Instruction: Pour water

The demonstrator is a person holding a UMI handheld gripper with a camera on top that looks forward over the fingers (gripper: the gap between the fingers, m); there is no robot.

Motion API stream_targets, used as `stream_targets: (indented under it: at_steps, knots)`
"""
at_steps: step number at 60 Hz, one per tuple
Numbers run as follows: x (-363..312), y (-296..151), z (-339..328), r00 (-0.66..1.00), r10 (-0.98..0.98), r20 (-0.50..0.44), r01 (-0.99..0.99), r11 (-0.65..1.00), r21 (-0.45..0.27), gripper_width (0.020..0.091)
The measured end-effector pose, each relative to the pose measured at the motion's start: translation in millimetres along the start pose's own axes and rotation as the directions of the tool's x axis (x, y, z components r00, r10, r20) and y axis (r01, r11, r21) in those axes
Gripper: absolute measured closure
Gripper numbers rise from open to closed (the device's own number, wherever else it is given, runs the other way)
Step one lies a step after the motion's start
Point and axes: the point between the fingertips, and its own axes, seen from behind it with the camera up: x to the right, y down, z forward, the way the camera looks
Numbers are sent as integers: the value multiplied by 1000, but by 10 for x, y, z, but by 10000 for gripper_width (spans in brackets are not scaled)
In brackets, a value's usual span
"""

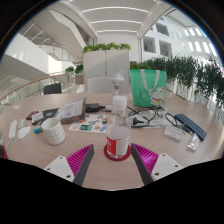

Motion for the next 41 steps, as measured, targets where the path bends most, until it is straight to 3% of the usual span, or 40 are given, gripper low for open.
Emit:
stream_targets:
  at_steps: [24, 41]
  knots:
    - [-659, 215, -1832, 996, 0, -87, -2, 1000, -18, 280]
    - [-968, -104, -2400, 998, -18, -65, 19, 1000, 19, 282]
